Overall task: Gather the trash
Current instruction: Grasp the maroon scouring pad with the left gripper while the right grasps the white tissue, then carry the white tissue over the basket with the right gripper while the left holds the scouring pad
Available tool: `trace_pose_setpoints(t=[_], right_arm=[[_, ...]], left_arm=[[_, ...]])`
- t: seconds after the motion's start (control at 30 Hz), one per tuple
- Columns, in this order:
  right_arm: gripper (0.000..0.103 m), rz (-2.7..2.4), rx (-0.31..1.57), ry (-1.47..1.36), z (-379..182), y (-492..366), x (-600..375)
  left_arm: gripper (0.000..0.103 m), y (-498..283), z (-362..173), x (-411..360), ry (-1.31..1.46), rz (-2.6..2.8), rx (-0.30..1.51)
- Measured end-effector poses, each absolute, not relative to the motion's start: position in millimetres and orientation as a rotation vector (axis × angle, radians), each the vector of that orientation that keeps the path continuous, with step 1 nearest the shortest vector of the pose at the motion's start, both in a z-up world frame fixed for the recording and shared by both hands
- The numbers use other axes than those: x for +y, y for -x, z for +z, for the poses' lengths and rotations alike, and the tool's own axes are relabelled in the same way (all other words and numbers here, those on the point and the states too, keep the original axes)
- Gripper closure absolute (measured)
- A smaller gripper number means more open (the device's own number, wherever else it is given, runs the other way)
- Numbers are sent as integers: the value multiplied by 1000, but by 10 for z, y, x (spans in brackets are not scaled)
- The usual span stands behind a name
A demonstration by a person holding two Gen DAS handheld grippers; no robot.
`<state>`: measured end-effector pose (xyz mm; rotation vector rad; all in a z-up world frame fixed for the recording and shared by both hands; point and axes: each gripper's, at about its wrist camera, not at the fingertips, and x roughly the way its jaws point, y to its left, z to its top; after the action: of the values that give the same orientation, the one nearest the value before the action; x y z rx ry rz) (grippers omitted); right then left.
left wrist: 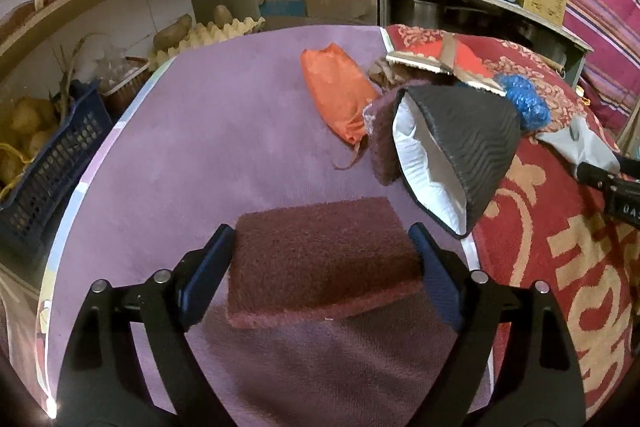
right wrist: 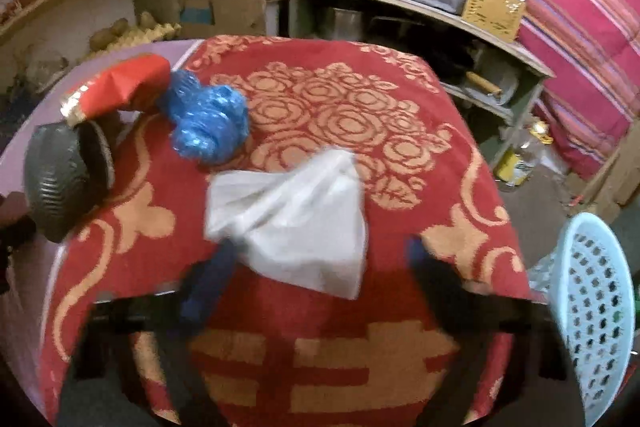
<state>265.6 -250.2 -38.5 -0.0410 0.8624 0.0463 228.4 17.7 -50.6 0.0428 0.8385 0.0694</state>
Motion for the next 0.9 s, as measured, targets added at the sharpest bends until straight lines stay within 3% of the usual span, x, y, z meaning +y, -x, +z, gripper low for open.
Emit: trace_pose_setpoints(t=[0.23,0.6,0.9], right_arm=[[78,94,810,5,-295,-2606,-2546],[78,39,663,-42,96,-2327,-2974],[78,-29,652,-41,182,-2112,-3516]], left_arm=[[18,-2270,-400,204,-21,69,809],[18,-2139,-67,56,-52,50,688],[18,-2083,241,-604,-83,-27,573]])
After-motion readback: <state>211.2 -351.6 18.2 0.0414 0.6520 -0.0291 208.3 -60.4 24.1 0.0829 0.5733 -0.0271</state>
